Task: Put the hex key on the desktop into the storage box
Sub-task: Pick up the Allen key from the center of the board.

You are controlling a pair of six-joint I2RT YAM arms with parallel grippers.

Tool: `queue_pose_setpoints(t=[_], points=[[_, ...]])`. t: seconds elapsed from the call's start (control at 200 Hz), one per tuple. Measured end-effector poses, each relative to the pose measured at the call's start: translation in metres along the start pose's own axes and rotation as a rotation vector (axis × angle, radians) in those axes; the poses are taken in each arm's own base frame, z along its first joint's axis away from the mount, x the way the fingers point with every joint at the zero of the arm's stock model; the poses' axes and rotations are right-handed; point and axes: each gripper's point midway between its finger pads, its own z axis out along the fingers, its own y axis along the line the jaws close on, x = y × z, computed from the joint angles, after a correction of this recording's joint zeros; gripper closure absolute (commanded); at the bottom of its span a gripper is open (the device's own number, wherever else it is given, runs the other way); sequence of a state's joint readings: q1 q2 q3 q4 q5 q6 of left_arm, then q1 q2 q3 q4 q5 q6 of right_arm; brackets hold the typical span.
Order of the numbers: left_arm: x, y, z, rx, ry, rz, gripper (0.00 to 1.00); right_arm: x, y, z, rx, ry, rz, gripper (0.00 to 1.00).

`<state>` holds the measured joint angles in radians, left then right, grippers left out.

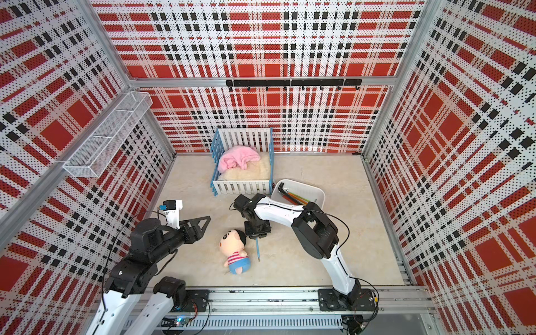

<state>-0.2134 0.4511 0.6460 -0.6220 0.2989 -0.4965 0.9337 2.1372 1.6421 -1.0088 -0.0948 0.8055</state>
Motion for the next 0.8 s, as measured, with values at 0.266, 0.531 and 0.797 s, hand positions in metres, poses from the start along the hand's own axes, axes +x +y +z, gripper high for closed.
queue_pose_setpoints(t=[0.266, 0.531, 0.797], points=[[0.0000, 0.0000, 0.0000, 0.000, 0.000, 0.000, 0.32, -0.0029, 0.0030, 0.0035, 0.006, 0.010, -0.004, 0.76], [0.0000, 0.0000, 0.0001, 0.000, 0.000, 0.000, 0.32, -0.0036, 0.0011, 0.0095, 0.024, 0.018, -0.001, 0.80], [0.0000, 0.0000, 0.0001, 0.000, 0.000, 0.000, 0.32, -0.0040, -0.0019, 0.0099, 0.044, 0.019, 0.004, 0.88]])
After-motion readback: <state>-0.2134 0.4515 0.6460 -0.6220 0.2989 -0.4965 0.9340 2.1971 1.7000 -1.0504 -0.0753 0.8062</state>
